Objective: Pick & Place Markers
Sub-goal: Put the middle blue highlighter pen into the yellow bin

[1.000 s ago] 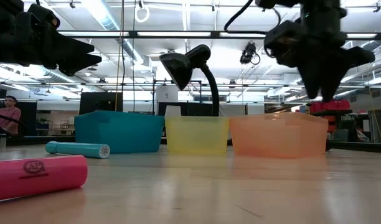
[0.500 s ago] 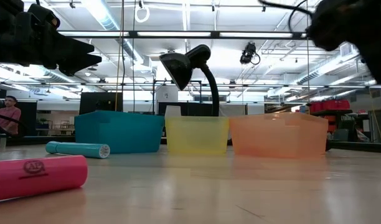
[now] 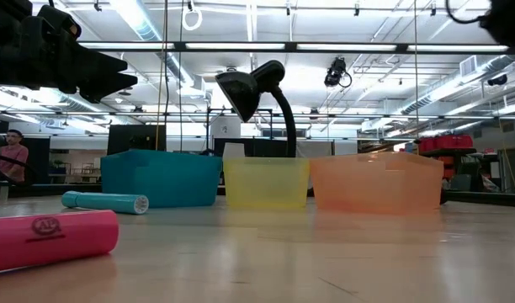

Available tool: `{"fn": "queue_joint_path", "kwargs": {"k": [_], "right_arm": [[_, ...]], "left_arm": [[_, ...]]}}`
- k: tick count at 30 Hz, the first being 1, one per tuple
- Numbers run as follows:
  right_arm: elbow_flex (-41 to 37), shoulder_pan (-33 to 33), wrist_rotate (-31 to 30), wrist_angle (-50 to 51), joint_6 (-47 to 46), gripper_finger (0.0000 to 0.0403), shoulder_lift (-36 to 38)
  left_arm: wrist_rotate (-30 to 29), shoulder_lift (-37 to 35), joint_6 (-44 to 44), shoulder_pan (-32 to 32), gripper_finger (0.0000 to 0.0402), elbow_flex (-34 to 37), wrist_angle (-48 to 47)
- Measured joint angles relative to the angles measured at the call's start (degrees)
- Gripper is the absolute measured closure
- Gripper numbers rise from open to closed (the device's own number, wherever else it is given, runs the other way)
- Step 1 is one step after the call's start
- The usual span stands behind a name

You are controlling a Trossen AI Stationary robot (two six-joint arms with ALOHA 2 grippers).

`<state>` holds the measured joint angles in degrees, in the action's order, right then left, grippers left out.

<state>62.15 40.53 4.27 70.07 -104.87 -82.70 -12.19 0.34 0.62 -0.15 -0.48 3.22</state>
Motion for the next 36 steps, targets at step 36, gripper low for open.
{"fn": "queue_joint_path", "kwargs": {"k": [36], "right_arm": [[-17.1, 7.2, 14.0, -17.4, -9.0, 0.0264, 0.0]], "left_arm": [[0.0, 0.0, 0.0, 0.0, 0.0115, 0.0, 0.0]]}}
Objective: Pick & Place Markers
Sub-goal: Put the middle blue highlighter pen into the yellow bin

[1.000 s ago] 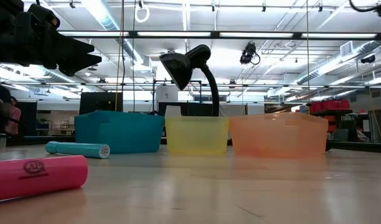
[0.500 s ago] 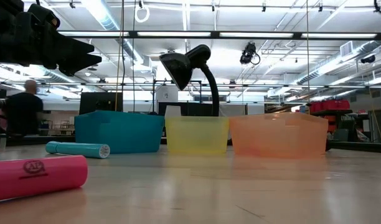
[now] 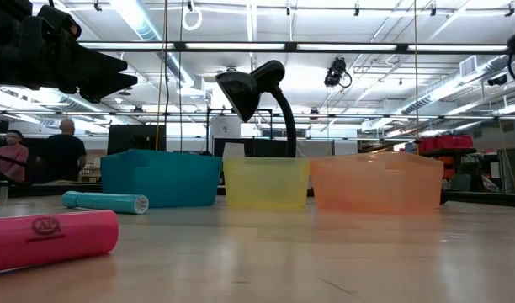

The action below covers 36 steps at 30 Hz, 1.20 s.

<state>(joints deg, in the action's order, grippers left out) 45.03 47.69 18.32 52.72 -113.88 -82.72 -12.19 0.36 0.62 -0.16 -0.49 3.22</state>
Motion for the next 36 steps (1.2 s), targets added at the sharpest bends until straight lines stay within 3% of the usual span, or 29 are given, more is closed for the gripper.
{"fn": "queue_joint_path", "kwargs": {"k": [8, 18, 28, 36], "right_arm": [[-4.6, -1.9, 2.2, -2.0, 0.3, 0.0264, 0.0], [-10.4, -5.5, 3.8, -11.4, 1.4, 0.0268, 0.0], [-10.7, -8.9, 3.4, -14.5, 6.4, 0.0359, 0.0], [-10.7, -9.5, 3.1, -15.4, 7.0, 0.0357, 0.0]], "left_arm": [[0.0, 0.0, 0.0, 0.0, 0.0115, 0.0, 0.0], [0.0, 0.0, 0.0, 0.0, 0.0115, 0.0, 0.0], [0.0, 0.0, 0.0, 0.0, 0.0115, 0.0, 0.0], [0.0, 0.0, 0.0, 0.0, 0.0115, 0.0, 0.0]]}}
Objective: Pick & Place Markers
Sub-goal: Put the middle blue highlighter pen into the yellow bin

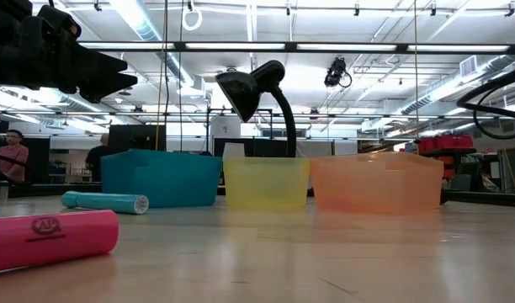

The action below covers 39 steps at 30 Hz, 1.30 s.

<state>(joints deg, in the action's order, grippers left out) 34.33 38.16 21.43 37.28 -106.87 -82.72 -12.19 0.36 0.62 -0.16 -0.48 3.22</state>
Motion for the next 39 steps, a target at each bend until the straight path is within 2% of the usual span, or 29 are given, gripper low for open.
{"fn": "queue_joint_path", "kwargs": {"k": [6, 15, 39], "right_arm": [[1.1, 0.0, -1.1, 1.2, 2.7, 0.0356, -0.1], [6.8, -1.0, -1.4, 10.8, 11.4, 0.0356, -0.1], [20.3, -14.0, -4.0, 24.8, 60.2, 0.0356, -0.1]], "left_arm": [[0.0, 0.0, 0.0, 0.0, 0.0115, 0.0, 0.0], [0.0, 0.0, 0.0, 0.0, 0.0115, 0.0, 0.0], [0.0, 0.0, 0.0, 0.0, 0.0115, 0.0, 0.0]]}}
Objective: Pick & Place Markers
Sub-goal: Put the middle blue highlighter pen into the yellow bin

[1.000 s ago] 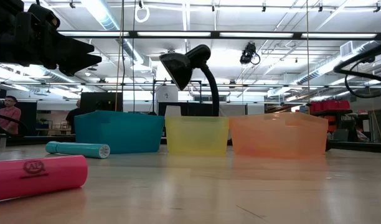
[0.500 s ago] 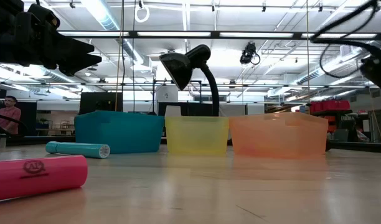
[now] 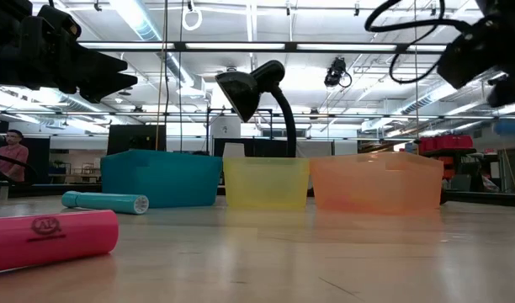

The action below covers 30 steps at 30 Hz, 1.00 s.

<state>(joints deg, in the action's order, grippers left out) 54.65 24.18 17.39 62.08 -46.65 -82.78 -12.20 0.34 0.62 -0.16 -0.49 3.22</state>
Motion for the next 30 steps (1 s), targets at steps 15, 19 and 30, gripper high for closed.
{"fn": "queue_joint_path", "kwargs": {"k": [15, 19, 30], "right_arm": [[3.5, -2.9, -10.1, 4.0, 42.2, 0.0356, -2.1], [3.9, -2.9, -12.9, 4.4, 53.2, 0.0356, -2.4], [3.9, -2.7, -20.9, 4.9, 75.9, 0.0356, -2.4]], "left_arm": [[0.0, 0.0, 0.0, 0.0, 0.0115, 0.0, 0.0], [0.0, 0.0, 0.0, 0.0, 0.0115, 0.0, 0.0], [0.0, 0.0, 0.0, 0.0, 0.0115, 0.0, 0.0]]}}
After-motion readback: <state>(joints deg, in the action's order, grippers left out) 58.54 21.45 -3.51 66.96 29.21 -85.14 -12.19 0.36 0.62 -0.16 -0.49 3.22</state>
